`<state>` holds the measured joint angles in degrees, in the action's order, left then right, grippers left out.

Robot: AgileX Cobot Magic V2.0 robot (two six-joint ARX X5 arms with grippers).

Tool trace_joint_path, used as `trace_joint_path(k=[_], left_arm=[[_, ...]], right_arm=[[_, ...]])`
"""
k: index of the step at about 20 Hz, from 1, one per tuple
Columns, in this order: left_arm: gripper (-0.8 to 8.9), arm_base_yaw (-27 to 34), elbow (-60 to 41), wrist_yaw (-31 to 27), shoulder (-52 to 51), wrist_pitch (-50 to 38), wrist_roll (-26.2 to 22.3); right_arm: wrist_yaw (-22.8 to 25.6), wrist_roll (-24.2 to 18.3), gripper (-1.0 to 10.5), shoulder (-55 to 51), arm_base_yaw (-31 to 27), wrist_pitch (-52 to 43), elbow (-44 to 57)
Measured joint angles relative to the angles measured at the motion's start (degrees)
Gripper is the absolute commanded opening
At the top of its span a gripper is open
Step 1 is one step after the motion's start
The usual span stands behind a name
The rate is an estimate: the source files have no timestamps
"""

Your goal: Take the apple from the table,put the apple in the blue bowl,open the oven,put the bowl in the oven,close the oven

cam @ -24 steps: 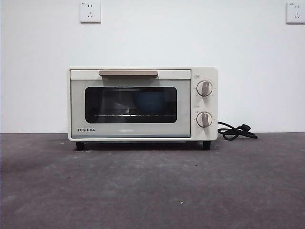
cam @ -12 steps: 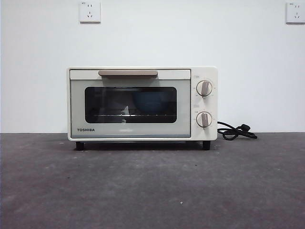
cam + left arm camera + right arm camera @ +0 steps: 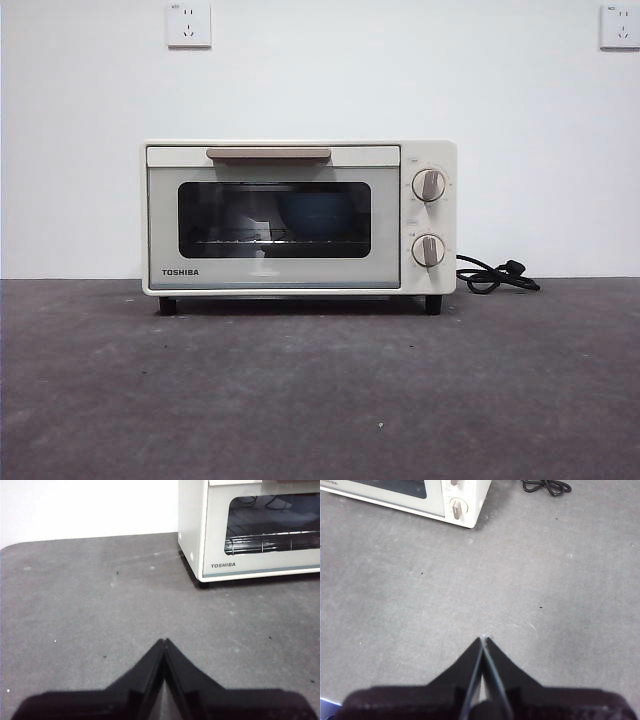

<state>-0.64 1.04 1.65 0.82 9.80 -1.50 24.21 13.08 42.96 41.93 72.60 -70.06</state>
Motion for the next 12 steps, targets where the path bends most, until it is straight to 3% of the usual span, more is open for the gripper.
trace_joint_path(k=[9,12], left_arm=[[-0.04,0.00,0.00,0.00,2.73,0.02,0.00],[-0.04,0.00,0.00,0.00,3.19,0.02,0.00]], right_arm=[[0.26,-0.02,0.0,-0.02,-0.48,-0.07,0.00],[1.11,-1.57,0.0,-4.13,-9.27,-8.26,3.02]])
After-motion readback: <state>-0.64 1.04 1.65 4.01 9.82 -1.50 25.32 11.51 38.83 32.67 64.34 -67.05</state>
